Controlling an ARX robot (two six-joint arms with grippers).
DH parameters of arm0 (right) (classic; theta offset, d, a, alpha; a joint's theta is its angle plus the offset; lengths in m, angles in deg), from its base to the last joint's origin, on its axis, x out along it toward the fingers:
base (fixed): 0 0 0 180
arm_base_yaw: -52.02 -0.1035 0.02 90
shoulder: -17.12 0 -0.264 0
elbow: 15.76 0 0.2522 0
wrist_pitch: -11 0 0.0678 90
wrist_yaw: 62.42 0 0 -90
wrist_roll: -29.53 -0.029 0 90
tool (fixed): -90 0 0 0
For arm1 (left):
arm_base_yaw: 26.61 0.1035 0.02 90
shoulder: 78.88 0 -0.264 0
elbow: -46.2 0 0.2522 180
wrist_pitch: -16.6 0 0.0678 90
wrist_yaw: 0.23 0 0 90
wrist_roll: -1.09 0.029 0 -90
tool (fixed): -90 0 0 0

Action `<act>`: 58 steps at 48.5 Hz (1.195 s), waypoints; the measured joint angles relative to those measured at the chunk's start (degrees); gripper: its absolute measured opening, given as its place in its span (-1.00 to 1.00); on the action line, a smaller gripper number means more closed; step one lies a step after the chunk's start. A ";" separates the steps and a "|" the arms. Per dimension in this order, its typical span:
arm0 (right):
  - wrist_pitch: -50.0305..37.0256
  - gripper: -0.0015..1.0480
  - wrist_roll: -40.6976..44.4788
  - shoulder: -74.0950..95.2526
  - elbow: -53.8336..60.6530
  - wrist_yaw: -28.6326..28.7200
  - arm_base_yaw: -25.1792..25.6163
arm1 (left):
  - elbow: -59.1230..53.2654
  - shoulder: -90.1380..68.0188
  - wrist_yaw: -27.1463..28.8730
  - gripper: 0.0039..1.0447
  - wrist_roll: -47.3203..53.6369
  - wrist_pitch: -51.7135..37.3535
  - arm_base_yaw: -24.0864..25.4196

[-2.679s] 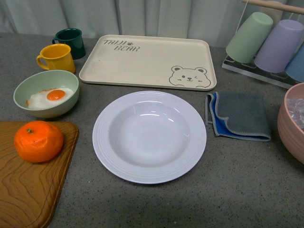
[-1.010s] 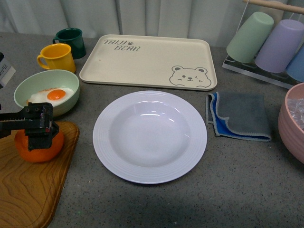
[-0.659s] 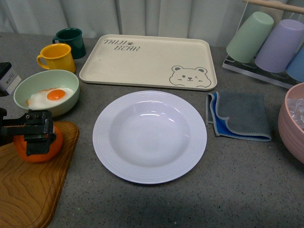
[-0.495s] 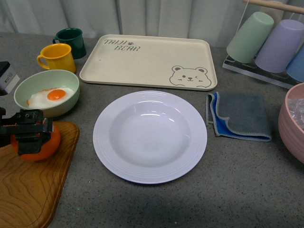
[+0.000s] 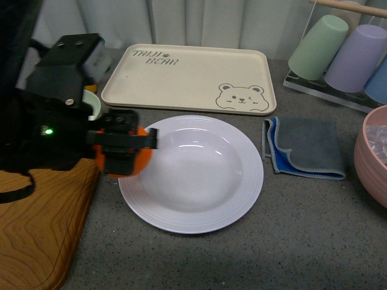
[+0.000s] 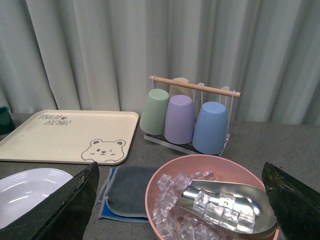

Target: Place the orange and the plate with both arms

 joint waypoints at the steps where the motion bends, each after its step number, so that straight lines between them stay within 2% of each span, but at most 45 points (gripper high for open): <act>1: 0.00 0.82 0.00 0.00 0.02 0.00 0.00 | 0.52 -0.35 0.07 -0.01 -0.28 0.00 -0.94; 7: 0.00 0.82 0.00 0.00 0.00 0.00 0.00 | 4.13 -4.70 1.01 -0.01 -1.99 -0.20 -6.14; 17: 0.00 0.82 0.00 0.00 0.02 0.00 0.00 | 8.07 -11.65 1.42 -0.01 -2.12 -1.95 -9.46; 46: 0.00 0.82 0.00 0.00 0.02 0.00 0.00 | 13.79 -18.58 2.89 -0.01 -3.48 -0.11 -9.57; 49: 0.00 0.82 0.00 0.00 0.02 0.00 0.00 | 13.77 -18.62 2.45 0.27 -4.00 -0.17 -9.57; 52: 0.00 0.82 0.00 0.00 0.02 0.00 0.00 | 13.70 -18.60 2.49 0.41 -4.04 -0.20 -9.57; 58: 0.00 0.82 0.00 0.00 0.02 0.00 0.00 | 12.09 -17.53 2.54 0.82 -4.04 -1.79 -9.60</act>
